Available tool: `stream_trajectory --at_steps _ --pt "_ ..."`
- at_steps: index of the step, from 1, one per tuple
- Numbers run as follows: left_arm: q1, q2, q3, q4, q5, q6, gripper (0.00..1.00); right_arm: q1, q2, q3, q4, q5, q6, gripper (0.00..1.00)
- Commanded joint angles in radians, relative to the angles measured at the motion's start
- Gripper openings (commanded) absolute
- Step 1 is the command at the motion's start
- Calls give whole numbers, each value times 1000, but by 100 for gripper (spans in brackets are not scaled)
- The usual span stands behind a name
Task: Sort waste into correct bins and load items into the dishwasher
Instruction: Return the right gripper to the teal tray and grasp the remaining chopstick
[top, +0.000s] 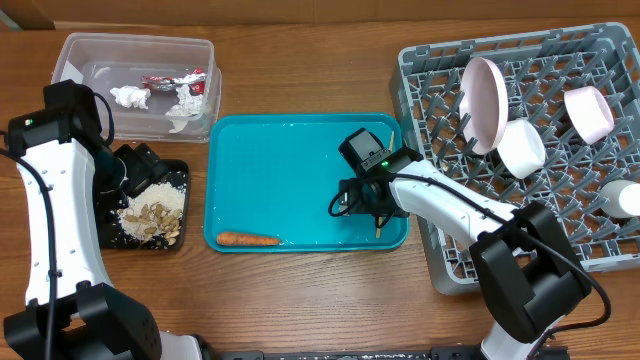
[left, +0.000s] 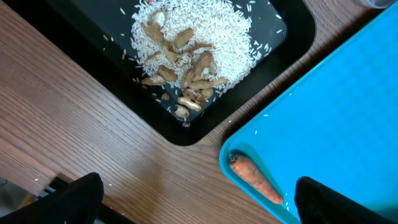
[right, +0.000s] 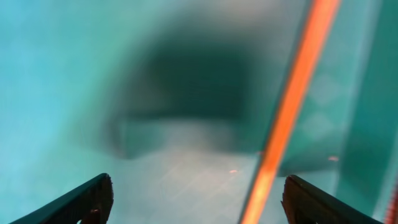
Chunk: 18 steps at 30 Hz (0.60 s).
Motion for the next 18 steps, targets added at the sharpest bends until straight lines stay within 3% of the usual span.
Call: stream_trajectory --at_steps 1,6,14,18 --pt "2 -24 12 0 4 -3 100 -2 -3 -5 3 79 121 84" --pt "2 -24 12 1 4 -3 100 -1 -3 -5 2 74 131 73" --pt "2 -24 12 2 4 -3 100 -2 -3 -33 8 68 171 69" --pt "2 -24 12 1 4 -3 100 -2 -3 -52 24 67 175 58"
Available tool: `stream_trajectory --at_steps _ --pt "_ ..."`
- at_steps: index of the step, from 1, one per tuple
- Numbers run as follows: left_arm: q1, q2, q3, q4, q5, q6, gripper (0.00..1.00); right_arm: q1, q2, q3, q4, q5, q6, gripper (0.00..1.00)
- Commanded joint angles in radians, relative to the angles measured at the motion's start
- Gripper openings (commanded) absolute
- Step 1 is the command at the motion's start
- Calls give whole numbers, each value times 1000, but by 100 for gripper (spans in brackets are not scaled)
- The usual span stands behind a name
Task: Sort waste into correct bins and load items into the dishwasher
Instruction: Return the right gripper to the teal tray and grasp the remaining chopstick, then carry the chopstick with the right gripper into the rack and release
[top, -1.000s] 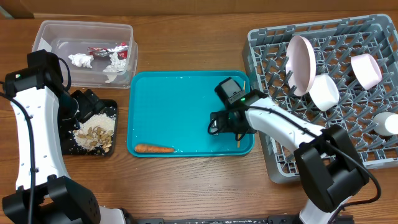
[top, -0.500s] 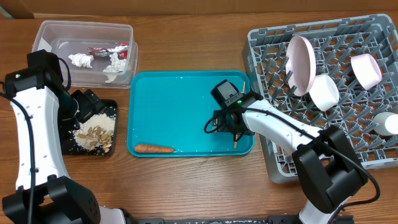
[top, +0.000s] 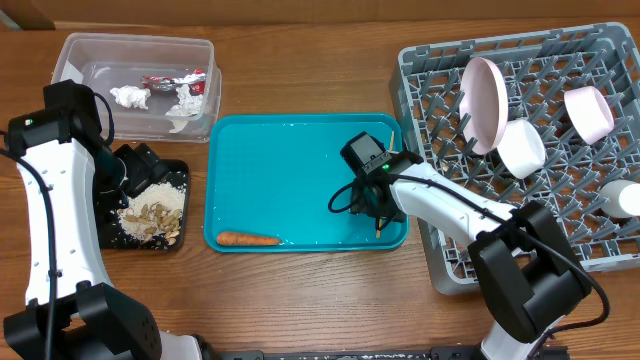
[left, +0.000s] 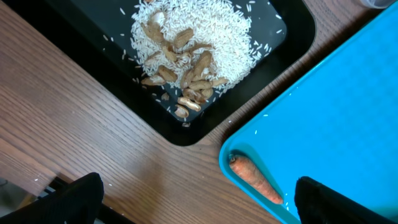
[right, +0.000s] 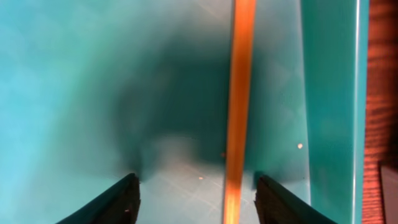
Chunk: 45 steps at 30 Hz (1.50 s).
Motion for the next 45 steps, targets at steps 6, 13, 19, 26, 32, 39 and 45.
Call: stream_trajectory --at_steps 6,13,19,26,32,39,45 --pt "2 -24 12 0 4 -3 100 -2 -3 -16 7 14 21 34" --pt "2 -24 12 -3 4 -3 99 -2 -3 -16 7 14 21 20" --pt "2 -24 12 -8 4 -3 100 -2 -3 -16 7 14 20 8" --pt "2 -24 12 -8 4 -3 100 -9 -5 49 -76 14 14 4" --pt "2 -24 12 -7 4 -3 100 -21 -38 240 -231 14 -122 4" --pt "2 -24 12 -6 3 -3 100 -48 -108 426 -410 35 -278 4" --pt "2 -24 12 -6 4 -3 100 -170 -169 429 -494 82 -422 4"
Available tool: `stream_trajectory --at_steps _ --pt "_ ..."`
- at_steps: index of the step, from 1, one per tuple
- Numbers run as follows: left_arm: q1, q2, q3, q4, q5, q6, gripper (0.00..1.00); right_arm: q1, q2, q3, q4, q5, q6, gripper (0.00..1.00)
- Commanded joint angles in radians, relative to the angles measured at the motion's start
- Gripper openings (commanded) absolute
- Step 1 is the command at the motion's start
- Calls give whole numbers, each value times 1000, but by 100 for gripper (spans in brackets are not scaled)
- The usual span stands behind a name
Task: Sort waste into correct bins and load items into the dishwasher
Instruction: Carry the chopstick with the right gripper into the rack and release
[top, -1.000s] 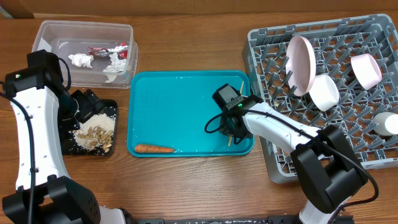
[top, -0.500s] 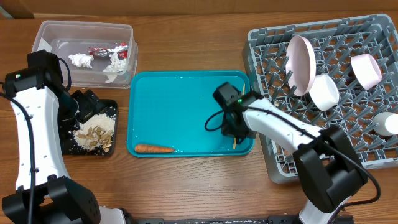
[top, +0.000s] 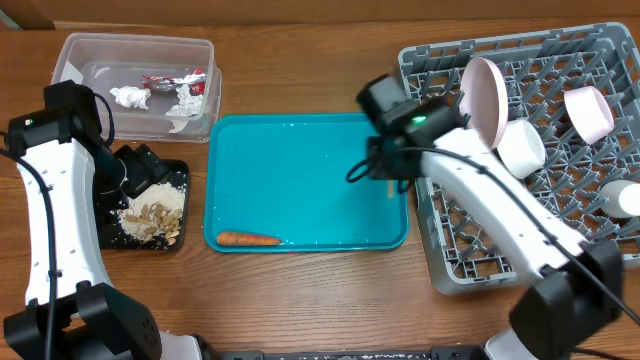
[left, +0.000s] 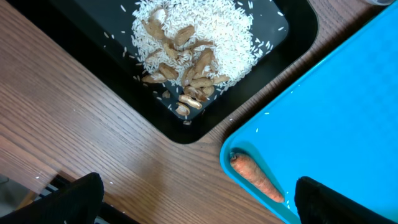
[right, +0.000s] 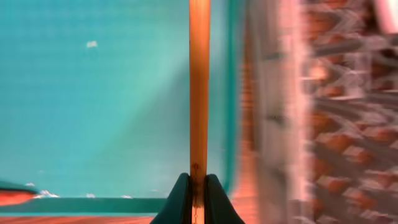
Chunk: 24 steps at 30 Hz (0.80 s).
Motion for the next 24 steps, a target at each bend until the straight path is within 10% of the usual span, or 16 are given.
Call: stream_trajectory --at_steps 1,24 --pt "2 -24 12 2 4 -3 100 -94 -45 21 -50 42 -175 4" --pt "0 -24 12 3 23 -3 100 -216 -46 -193 -32 42 -290 16"
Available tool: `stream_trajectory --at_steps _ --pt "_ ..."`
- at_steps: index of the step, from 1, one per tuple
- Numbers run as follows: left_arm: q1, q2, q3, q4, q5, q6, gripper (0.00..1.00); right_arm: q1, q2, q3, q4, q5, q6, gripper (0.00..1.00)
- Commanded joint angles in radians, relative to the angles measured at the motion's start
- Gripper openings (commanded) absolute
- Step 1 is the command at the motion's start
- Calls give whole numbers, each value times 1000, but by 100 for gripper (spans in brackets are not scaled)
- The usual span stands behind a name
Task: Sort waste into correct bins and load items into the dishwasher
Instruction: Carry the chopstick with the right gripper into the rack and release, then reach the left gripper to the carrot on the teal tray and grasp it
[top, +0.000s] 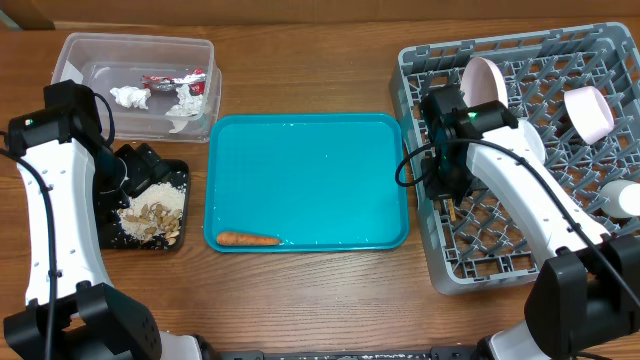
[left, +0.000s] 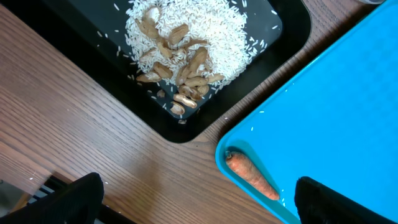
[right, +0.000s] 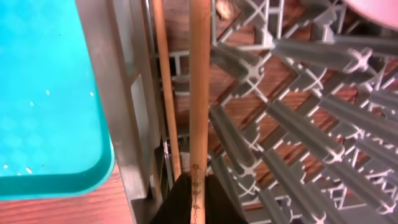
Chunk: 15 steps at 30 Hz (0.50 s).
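My right gripper (right: 199, 194) is shut on a wooden chopstick (right: 199, 93), held over the left part of the grey dishwasher rack (top: 600, 255). A second chopstick (right: 166, 93) lies in the rack just beside it. In the overhead view the right gripper (top: 448, 188) hangs just inside the rack's left wall. A carrot (top: 248, 239) lies at the front left of the teal tray (top: 300, 170). My left gripper (left: 198, 186) is open above the wood between the black food tray (left: 273, 37) and the carrot (left: 249, 176).
The black tray (top: 178, 175) holds rice and peanuts. A clear bin (top: 70, 50) at the back left holds wrappers and crumpled paper. In the rack stand a pink bowl (top: 484, 85), a white cup (top: 521, 147), a pink cup (top: 590, 112) and another white cup (top: 622, 198).
My right gripper, still shut on the chopstick, has moved right from the teal tray's right edge to over the rack's left side. The left wrist view has shifted only slightly.
First my right gripper stood open low over the chopstick on the teal tray's front right. Then its fingers straddled the chopstick. Later it was shut on it, raised by the tray's right edge. Now it holds it over the rack. The left arm stayed by the black tray.
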Motion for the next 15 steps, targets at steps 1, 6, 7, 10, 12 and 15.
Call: stream_trajectory --at_steps 1,6,7,10,12,15 --pt "-1 -24 12 -1 5 -3 100 -3 -22 5 11 7 -8 20" --pt "-27 -24 12 -3 30 -3 100 -3 -41 47 6 -10 -8 42" --pt "-34 -24 12 -4 33 -4 100 -3 -52 60 6 -19 -3 43" --pt "-66 -24 8 -8 47 -11 100 -3 -100 96 9 -20 31 47" --pt "-102 -24 3 -8 57 -21 100 -3 -145 114 20 -37 37 55" --pt "-172 -24 -13 -3 56 -68 100 -4 -228 122 47 -64 37 72"
